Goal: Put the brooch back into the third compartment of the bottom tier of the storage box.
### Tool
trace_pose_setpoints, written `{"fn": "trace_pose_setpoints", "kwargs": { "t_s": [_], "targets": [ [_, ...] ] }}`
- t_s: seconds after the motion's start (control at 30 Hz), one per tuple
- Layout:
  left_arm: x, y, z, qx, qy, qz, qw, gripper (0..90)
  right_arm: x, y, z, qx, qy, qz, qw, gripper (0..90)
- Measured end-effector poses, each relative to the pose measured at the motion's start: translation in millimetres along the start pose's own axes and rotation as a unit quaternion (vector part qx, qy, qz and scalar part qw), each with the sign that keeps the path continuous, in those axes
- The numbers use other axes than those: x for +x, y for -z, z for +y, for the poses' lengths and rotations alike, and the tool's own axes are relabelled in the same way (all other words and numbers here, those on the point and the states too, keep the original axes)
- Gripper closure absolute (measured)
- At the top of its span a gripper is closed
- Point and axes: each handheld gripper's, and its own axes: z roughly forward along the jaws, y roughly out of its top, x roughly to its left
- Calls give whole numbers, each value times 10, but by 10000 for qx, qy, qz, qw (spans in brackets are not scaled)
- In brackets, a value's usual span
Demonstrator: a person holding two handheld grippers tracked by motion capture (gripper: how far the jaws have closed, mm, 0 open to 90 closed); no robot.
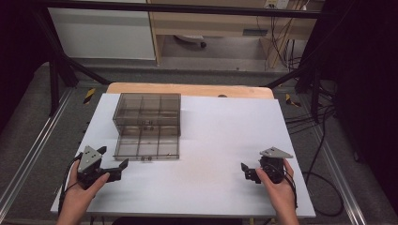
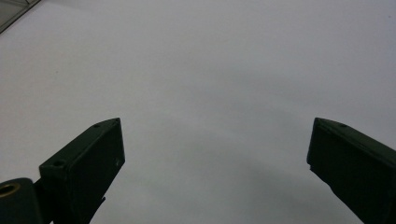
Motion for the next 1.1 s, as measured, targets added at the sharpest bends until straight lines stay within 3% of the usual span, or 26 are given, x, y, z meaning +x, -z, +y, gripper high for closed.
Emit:
{"fn": "trace_pose_setpoints", "kwargs": {
  "t_s": [0.23, 0.47, 0.6, 0.83, 0.9, 1.1],
  "targets": [
    [-187, -14, 47, 137, -167, -16, 9998, 249, 116, -51, 29, 57, 141, 137, 9998, 45],
    [-245, -66, 27, 398, -164, -305, 9986, 573, 162, -85, 42, 95, 245, 168, 9995, 46],
    [-252, -54, 20, 272, -151, -442, 9985, 805, 170, -94, 50, 41, 187, 230, 9996, 45],
    [-228, -82, -8, 462, -18, -363, 9983, 896, 206, -123, 46, 104, 234, 218, 9994, 44],
    [-200, -109, -32, 614, 129, -361, 9974, 899, 223, -126, 51, 59, 129, 337, 9993, 44],
    [-160, -186, -99, 960, 158, -351, 9946, 900, 266, -142, 82, 61, 264, 318, 9991, 43]
  ]
}}
